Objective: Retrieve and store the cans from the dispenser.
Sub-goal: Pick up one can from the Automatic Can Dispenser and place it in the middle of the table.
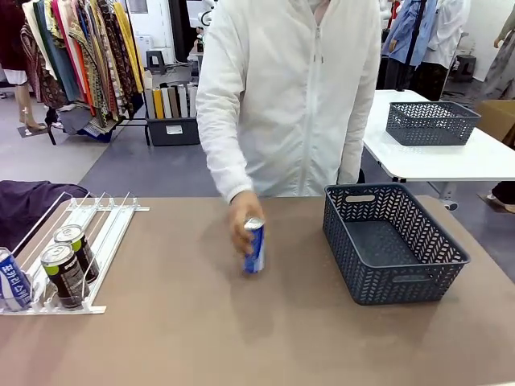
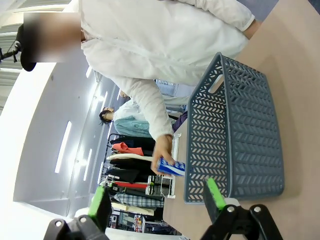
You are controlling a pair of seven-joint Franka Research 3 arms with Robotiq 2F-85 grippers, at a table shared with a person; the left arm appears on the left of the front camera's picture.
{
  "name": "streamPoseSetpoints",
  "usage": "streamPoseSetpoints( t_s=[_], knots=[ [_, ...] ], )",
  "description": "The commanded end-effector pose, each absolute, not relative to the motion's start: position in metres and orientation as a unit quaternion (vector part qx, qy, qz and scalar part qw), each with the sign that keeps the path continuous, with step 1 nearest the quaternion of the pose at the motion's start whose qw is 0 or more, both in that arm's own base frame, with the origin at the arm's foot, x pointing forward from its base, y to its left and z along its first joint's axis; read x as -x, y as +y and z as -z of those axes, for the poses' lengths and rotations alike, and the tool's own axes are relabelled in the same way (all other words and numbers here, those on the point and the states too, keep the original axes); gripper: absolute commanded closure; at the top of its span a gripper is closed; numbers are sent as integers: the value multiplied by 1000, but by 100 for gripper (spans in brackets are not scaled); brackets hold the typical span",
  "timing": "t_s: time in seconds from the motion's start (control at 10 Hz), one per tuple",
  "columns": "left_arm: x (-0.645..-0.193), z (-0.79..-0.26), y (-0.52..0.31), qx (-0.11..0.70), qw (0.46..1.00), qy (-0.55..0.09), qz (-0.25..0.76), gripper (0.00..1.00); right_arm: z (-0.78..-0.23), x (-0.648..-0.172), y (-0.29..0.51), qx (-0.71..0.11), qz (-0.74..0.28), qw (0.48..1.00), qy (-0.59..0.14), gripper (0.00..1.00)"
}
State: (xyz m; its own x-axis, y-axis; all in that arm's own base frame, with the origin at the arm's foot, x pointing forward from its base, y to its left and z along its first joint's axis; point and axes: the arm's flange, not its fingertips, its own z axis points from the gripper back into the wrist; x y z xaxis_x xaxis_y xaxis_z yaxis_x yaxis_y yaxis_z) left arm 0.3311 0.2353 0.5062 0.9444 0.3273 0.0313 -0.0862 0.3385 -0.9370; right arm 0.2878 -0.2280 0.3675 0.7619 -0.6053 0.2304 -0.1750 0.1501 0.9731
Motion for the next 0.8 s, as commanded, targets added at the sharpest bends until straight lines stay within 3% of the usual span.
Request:
streamPoseSetpoints(
  t_s=[0.0,0.7],
  knots=[
    [-333,-502,224,601,778,-133,-124,0,-372,-286,-227,-635,155,693,-303,0],
    [-325,-495,242,581,792,-117,-144,0,-372,-286,-227,-635,155,693,-303,0]
  ],
)
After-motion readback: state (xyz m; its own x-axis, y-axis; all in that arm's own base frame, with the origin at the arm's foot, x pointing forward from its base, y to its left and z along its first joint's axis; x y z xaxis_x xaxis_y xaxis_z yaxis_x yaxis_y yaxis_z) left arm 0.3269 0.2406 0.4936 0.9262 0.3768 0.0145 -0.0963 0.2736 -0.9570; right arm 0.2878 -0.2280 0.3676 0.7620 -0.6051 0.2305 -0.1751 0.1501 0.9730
